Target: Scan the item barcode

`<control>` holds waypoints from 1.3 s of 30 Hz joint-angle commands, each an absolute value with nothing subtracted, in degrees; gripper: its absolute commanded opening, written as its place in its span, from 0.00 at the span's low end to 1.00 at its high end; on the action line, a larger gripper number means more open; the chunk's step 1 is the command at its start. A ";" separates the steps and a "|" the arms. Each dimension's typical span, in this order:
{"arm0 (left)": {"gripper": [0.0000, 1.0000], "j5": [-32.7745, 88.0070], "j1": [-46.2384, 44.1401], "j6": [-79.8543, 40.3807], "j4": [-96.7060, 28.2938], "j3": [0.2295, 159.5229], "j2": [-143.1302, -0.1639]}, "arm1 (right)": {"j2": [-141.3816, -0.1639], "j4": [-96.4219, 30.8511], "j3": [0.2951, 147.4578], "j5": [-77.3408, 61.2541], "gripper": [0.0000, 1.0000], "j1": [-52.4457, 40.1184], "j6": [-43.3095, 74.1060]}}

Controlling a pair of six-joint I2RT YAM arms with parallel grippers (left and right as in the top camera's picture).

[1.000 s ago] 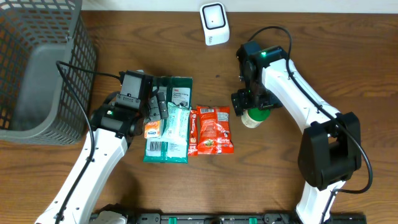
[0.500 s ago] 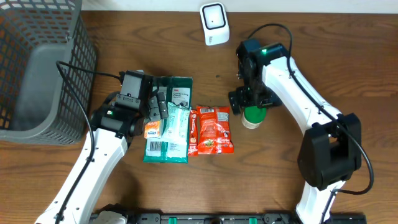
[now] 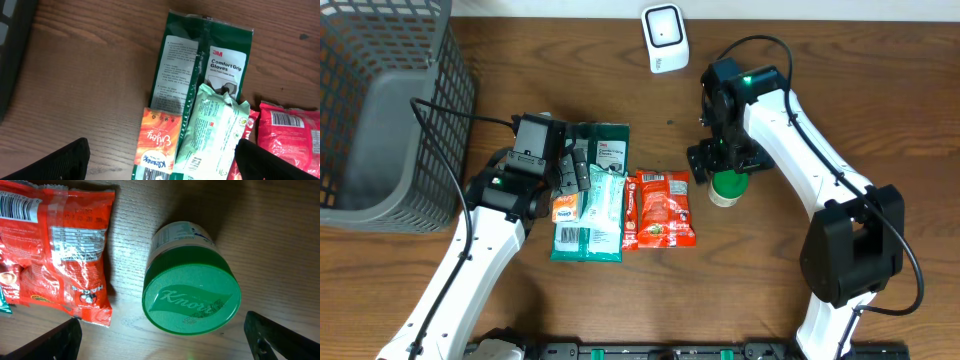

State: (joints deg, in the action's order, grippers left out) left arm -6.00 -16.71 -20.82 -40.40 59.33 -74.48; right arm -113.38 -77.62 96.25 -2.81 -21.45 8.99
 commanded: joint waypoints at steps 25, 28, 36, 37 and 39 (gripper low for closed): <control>0.93 -6.72 -16.69 -21.12 -40.38 60.49 -74.48 | -111.87 -65.21 83.68 -2.92 0.89 -19.29 7.62; 0.93 -6.72 -16.69 -21.12 -40.38 60.49 -74.48 | -111.87 -64.77 83.35 -2.87 0.86 -20.10 7.60; 0.93 -6.72 -16.69 -21.12 -40.38 60.49 -74.48 | -111.87 -63.37 83.00 -0.25 0.80 -21.43 8.08; 0.93 -6.72 -16.69 -21.12 -40.38 60.49 -74.48 | -111.87 -63.29 83.00 -0.25 0.80 -21.43 8.08; 0.93 -6.72 -16.69 -21.12 -40.38 60.49 -74.48 | -111.87 -63.16 83.00 -0.27 0.80 -21.43 8.10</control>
